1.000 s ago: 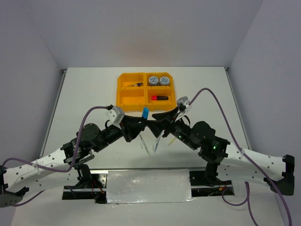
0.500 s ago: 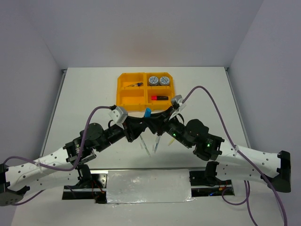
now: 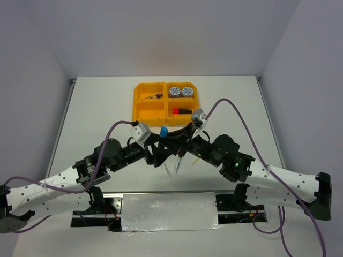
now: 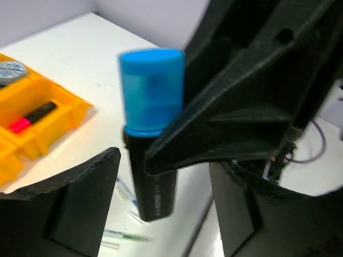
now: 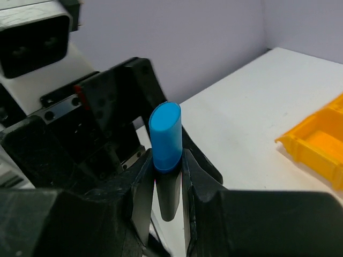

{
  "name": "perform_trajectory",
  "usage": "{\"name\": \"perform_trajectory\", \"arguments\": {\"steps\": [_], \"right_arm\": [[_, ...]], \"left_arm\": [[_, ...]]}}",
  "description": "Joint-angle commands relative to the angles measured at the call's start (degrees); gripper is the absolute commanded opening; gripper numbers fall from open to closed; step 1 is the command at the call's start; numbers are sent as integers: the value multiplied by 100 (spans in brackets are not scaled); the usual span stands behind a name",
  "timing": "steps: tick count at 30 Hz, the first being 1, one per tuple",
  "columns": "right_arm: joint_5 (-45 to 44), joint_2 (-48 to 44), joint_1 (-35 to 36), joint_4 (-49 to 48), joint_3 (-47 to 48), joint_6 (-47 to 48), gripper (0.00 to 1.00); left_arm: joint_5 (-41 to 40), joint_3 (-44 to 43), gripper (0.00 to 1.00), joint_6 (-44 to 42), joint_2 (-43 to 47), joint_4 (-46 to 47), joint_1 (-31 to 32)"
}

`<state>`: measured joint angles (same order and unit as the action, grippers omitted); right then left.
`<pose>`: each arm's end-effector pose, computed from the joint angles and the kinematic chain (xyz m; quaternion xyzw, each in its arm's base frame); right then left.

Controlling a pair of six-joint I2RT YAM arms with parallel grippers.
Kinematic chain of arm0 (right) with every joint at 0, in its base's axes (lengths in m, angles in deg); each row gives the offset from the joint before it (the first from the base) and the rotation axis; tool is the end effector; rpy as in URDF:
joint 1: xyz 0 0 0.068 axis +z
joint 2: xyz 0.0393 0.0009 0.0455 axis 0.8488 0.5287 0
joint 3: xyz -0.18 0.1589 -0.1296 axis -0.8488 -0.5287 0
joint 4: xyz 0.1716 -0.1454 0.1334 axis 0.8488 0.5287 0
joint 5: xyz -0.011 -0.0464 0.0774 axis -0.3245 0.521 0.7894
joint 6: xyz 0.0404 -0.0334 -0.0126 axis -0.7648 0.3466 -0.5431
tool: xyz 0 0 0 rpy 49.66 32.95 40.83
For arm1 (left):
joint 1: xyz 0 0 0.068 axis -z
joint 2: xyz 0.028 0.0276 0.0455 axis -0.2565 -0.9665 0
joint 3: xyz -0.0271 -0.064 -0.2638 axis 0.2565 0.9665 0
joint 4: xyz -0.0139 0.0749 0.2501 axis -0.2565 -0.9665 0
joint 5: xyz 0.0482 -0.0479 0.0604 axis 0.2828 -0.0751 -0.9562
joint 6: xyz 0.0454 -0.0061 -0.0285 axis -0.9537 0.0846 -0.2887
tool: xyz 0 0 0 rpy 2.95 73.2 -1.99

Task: Sort the stationery into containers
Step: Close the pen cap on the pen.

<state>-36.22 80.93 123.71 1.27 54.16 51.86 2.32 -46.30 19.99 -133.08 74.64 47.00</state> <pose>0.0934 0.1934 0.3616 -0.2095 0.6097 0.4717 0.6016 0.0937 -0.1662 0.3567 0.2200 0.6399 -0.4309 0.5971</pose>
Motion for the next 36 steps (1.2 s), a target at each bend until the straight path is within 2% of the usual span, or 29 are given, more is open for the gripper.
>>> {"name": "perform_trajectory", "arguments": {"steps": [1,3,4,6,7,10,13,19,23,29,31,34,35,36], "right_arm": [[1421,-221,-365,-354,6,308,0],[2404,-292,-951,-397,-11,90,0],[3419,-371,-1155,-554,-55,-7,0],[4225,-441,-1577,-661,-90,-105,0],[4742,-494,-1640,-705,-99,-105,0],[5360,-503,-1728,-653,32,-70,0],[5599,-512,-1720,-827,68,-227,0],[5907,-504,-1720,-1426,-108,-527,0],[5899,-424,-1720,-1593,-108,-615,0],[5758,-363,-1720,-1742,-161,-658,0],[5740,-337,-1720,-1848,-187,-694,0],[5731,-310,-1720,-1821,-205,-668,0],[5740,-310,-1720,-1795,-187,-659,0],[5723,-319,-1720,-1769,-213,-650,0]], "left_arm": [[817,-447,81,-87,-58,-259,36],[1099,-500,81,-131,29,-541,36],[1353,-518,81,-96,73,-603,36],[1775,-527,79,-70,240,-586,36],[2290,-518,78,-52,276,-490,27],[2962,-509,77,36,373,-340,27],[3087,-500,76,132,346,-243,36],[2955,-421,58,291,267,160,36],[2911,-491,53,352,31,223,27],[2981,-509,34,475,-163,522,27],[2990,-509,33,484,-207,609,27],[2981,-526,13,493,-225,627,36],[2955,-544,2,493,-216,592,27],[2920,-553,0,484,-207,557,36]]}}
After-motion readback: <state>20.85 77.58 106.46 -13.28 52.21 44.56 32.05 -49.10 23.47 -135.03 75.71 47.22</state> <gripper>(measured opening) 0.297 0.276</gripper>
